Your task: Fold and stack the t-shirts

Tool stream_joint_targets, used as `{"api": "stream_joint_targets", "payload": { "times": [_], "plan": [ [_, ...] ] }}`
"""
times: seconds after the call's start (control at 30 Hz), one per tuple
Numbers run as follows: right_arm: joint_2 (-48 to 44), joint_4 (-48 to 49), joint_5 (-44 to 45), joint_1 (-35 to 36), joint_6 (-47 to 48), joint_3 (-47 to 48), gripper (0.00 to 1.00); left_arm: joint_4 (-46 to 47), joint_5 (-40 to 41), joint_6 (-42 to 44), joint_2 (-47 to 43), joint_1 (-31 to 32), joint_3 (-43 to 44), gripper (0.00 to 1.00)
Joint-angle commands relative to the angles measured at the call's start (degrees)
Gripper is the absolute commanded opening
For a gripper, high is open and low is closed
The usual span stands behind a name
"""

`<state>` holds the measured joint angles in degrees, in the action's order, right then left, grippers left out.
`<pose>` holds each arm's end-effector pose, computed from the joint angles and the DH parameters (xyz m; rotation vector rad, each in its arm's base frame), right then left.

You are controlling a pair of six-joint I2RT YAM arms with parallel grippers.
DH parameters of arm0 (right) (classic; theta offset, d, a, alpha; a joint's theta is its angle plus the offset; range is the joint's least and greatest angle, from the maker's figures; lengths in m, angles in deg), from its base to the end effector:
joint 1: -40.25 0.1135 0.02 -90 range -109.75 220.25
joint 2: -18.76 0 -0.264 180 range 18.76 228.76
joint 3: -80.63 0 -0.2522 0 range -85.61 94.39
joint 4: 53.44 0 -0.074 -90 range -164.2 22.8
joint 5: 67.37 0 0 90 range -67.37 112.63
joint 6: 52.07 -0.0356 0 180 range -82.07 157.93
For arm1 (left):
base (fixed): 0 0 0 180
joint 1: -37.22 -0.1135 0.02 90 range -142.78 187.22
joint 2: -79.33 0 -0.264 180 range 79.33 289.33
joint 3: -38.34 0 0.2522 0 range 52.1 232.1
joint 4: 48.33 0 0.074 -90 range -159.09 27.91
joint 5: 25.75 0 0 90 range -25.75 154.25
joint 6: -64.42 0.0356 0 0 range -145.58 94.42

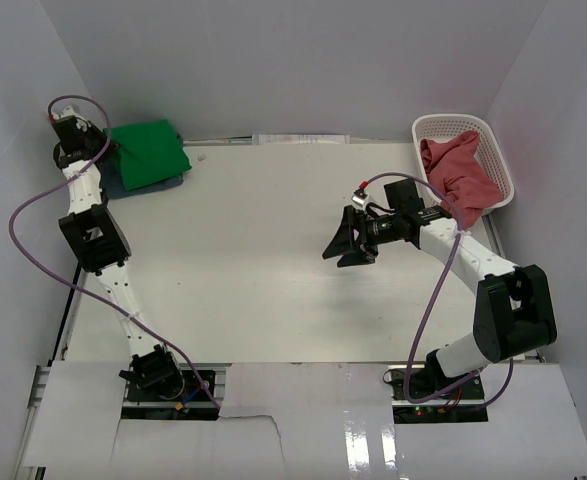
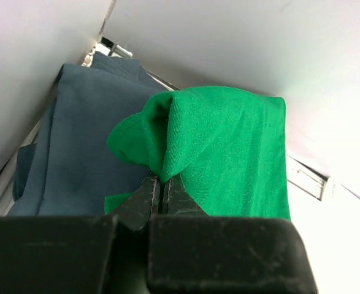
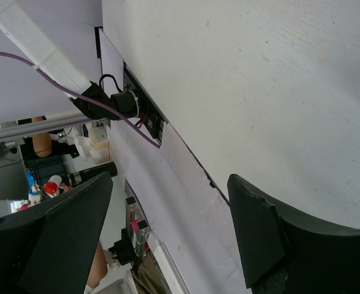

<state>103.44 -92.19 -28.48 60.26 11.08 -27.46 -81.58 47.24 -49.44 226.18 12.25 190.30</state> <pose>0.2738 0.1292 0.2452 -0.2676 2.5226 1.4450 0.5370 0.2386 0.2294 -0.6778 1.9361 -0.2937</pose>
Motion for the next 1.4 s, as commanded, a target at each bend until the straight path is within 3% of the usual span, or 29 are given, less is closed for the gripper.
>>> {"api": "stream_joint_targets", "payload": {
  "times": [0.0, 0.23, 0.3, 0.37, 0.53, 0.57, 0.8, 0.97, 1.13, 1.27, 1.37],
  "plan": [
    [0.22, 1.88, -0.74, 0.56, -0.57, -0.41, 0.82, 2.08, 2.07, -0.84, -3.85, -2.98, 1.47, 0.0],
    [0.13, 1.79, -0.83, 0.56, -0.39, -0.84, 0.82, 1.91, 0.94, -2.15, -3.32, -3.07, 1.12, 0.01],
    [0.13, 1.79, -0.83, 0.56, -0.39, -0.85, 0.82, 2.17, -0.12, -2.77, -2.97, -2.89, 0.94, 0.11],
    [0.04, 1.7, -0.83, 0.56, -0.39, -0.93, 0.82, 2.43, -0.91, -2.95, -2.88, -2.71, 0.94, 0.31],
    [0.04, 1.97, -0.92, 0.56, -0.39, -1.11, 0.82, 3.49, -1.7, -3.12, -3.5, -2.1, 1.2, 0.5],
    [0.04, 1.97, -0.92, 0.56, -0.39, -1.11, 0.82, 3.58, -1.97, -3.39, -3.84, -2.01, 1.12, 0.57],
    [-0.13, 2.4, -1.18, 0.64, -0.39, -1.02, 0.82, 3.32, -0.56, -1.46, -8.05, 0.71, -1.08, 0.67],
    [-0.4, 2.93, -1.18, 0.64, -0.22, -1.02, 0.82, 2.7, 2.68, -0.05, -16.22, 3.69, -11.87, 0.67],
    [-0.84, 1.62, 0.65, 0.64, 1.62, 1.95, 0.82, 1.12, 9.71, 1.01, -32.1, 9.23, -27.07, 0.69],
    [-1.63, -1.02, 3.47, 0.64, 4.52, 4.95, 0.82, 1.38, 9.64, -0.66, -43.81, 11.08, -43.3, 0.71],
    [-2.68, -1.46, 4.71, 0.64, 5.49, 5.57, 0.82, 1.29, 9.01, 1.17, -51.8, 14.05, -50.01, 0.72]
  ]
}}
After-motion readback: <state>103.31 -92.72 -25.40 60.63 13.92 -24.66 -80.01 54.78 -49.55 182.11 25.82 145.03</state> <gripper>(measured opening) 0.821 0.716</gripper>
